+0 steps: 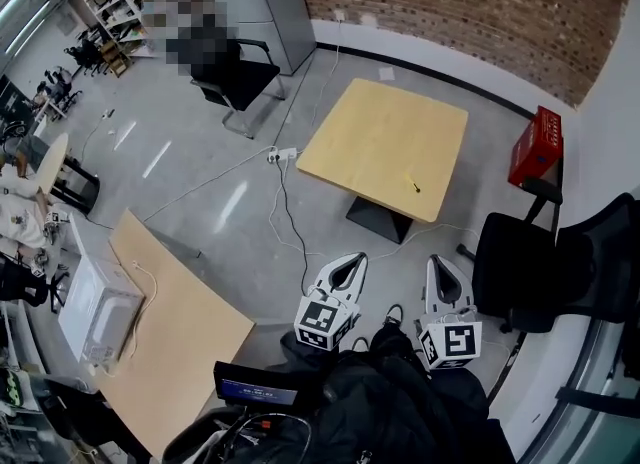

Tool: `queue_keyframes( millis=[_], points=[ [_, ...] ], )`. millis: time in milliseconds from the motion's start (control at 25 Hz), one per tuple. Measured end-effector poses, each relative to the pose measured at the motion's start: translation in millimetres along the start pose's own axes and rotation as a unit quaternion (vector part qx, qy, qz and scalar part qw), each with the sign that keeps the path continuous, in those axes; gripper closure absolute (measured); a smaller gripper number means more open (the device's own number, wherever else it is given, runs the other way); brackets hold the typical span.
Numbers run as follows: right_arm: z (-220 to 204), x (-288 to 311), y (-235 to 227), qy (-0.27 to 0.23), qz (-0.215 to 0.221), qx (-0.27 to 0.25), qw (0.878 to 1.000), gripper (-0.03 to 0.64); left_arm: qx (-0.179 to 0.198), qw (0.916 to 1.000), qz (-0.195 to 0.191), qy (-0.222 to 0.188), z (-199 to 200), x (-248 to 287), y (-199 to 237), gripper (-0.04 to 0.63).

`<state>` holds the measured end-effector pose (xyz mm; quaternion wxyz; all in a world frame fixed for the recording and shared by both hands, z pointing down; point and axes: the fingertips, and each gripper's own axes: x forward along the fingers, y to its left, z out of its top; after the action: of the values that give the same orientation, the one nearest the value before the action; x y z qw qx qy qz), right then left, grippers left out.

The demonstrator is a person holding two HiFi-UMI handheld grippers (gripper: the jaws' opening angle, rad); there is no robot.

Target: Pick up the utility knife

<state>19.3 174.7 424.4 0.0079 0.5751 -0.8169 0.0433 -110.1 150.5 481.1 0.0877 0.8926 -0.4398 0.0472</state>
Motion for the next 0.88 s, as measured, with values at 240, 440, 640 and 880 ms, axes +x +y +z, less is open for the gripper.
queue_keyframes(
  millis=[240,440,640,880],
  points=[
    [9.8,39.6,-38.8,-0.008,0.009,0.003,1.000,0.612,0.006,0.9999,0.007,-0.005,18.8,53.3,9.9,0.595],
    [17.1,60.6,-66.3,-0.014,0.019,0.002,1.000,0.612,0.013,0.9999,0.005,-0.009,30.9,94.6,10.7,0.595],
    [14.6,77.6,-93.5,-0.006,0.038,-0.001,0.999,0.612,0.015,0.9999,0.000,-0.005,34.7,134.9,1.9,0.595],
    [7.3,92.6,-109.2,0.010,0.057,0.002,0.998,0.612,0.014,0.9999,0.008,0.005,31.6,155.7,-1.4,0.595]
  ],
)
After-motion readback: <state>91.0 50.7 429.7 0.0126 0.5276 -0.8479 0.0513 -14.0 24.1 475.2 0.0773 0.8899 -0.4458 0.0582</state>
